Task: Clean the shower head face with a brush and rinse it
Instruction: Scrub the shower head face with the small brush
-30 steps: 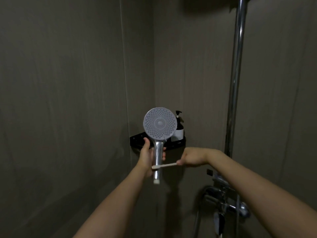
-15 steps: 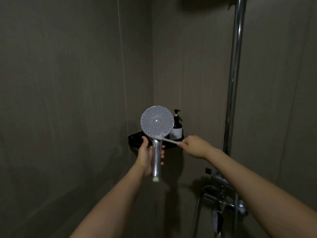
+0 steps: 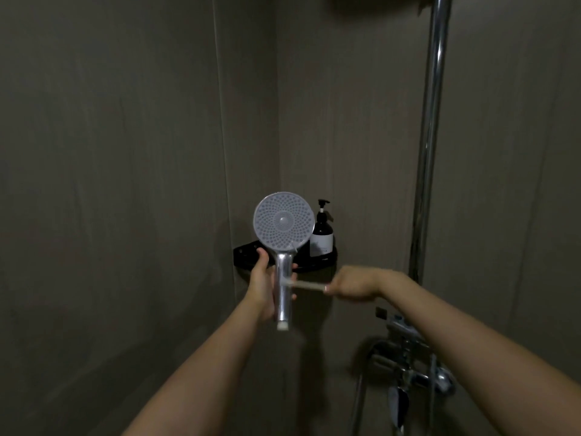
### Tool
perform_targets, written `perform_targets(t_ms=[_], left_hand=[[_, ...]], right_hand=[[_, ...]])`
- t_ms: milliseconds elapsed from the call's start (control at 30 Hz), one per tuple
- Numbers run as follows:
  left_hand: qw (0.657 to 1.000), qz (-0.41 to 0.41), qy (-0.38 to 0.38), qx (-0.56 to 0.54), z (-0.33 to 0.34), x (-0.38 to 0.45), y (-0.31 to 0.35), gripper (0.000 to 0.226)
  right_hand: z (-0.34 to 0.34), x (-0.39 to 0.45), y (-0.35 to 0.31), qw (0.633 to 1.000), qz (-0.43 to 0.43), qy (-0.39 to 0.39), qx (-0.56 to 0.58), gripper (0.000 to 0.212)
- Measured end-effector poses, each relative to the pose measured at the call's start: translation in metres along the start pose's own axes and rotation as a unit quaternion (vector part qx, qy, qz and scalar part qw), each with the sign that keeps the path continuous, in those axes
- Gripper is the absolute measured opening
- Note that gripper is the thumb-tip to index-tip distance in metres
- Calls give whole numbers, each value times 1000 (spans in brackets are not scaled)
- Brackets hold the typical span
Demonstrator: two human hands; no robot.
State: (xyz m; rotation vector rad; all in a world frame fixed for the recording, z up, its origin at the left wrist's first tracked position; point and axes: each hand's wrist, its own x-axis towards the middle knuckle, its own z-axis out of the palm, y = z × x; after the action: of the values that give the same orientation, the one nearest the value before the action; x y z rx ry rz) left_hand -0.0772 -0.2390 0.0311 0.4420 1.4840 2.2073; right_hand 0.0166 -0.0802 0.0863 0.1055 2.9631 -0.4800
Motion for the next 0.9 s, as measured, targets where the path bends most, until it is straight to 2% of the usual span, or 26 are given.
perform_targets(t_ms=[67,100,200,267,333,400,500,567,633,700,733,833,900], left_hand=[[1000,-4,11,0,-4,2,0,83],[1000,-5,19,-7,-5,2,0,81],[999,-6,41,-9,-3,3,0,63],[999,-10,50,-2,1,3,0,46],[998,-14,59,2,1,3,1,38],[998,-15,65,3,-2,5,3,37],[997,-16,69,-4,-3,6,2,38],[997,-20,69,-7,0,7,1,38],[998,-23,66,-5,-1,7,0,38],[997,-26,66,5,-4,6,2,38],[997,-27,68,9,-6,7,2,38],[996,-37,77,12,-6,9,-2,39],[996,-44,82,10,-4,12,-7,39]], right_hand=[[5,-7,-2,991,35,-124,-18,40],[7,-9,-2,988,37,-146,-24,40],[14,-7,-7,994,-12,-105,-20,38],[13,-5,-8,995,-31,-60,-67,33],[5,-8,-2,991,-15,-27,-129,37],[-3,-12,8,989,4,-16,-150,42],[5,-12,4,988,-52,-12,-144,41],[16,-9,-5,976,-81,15,-201,35],[10,-8,-4,964,-45,78,-251,40],[-3,-13,4,960,-1,116,-254,43],[-6,-15,5,963,-7,110,-246,42],[1,-17,-11,959,-98,54,-259,37],[11,-12,-17,951,-106,53,-287,38]])
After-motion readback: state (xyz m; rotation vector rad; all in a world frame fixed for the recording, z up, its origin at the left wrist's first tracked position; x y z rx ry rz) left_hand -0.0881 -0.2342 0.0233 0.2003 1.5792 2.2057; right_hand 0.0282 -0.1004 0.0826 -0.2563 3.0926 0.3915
